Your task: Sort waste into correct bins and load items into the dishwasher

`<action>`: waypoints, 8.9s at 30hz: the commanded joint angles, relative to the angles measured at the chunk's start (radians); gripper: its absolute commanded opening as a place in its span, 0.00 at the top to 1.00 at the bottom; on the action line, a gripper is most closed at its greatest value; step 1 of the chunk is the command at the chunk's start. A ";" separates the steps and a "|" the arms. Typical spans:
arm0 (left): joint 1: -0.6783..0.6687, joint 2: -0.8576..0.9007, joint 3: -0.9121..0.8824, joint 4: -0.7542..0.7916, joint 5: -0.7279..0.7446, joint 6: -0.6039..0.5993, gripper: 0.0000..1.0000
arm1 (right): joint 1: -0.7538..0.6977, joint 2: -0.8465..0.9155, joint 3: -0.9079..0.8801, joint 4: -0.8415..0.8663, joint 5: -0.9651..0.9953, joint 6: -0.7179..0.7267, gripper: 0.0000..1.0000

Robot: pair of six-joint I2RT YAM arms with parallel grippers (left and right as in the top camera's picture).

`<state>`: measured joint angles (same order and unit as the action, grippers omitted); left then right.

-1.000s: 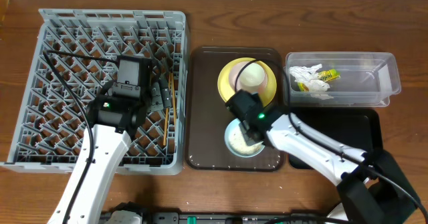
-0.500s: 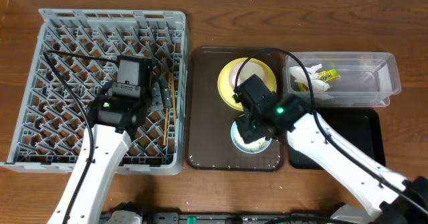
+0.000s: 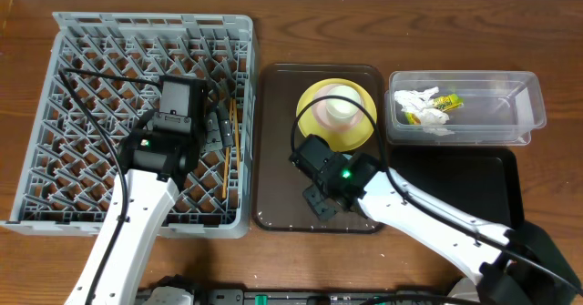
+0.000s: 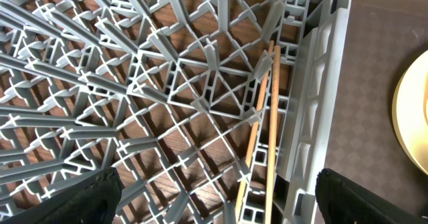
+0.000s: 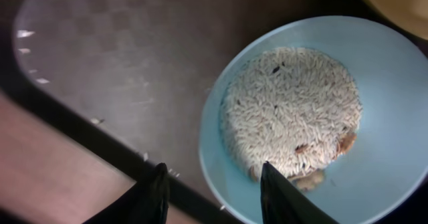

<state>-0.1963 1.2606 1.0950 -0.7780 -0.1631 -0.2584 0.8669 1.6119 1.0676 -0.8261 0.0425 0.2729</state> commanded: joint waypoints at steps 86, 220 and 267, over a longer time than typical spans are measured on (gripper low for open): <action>0.006 0.002 0.000 0.000 -0.005 -0.002 0.07 | -0.537 -0.201 0.245 -0.399 -0.278 -0.128 0.99; 0.006 0.002 0.000 0.000 -0.005 -0.002 0.07 | 0.077 -0.068 -0.053 0.232 0.009 0.063 0.96; 0.006 0.002 0.000 0.008 0.047 -0.063 0.07 | -1.048 -0.539 0.050 -0.312 0.058 0.097 0.01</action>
<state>-0.1963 1.2606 1.0950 -0.7734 -0.1585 -0.2710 -0.1738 1.0733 1.1088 -1.1366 0.1017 0.3561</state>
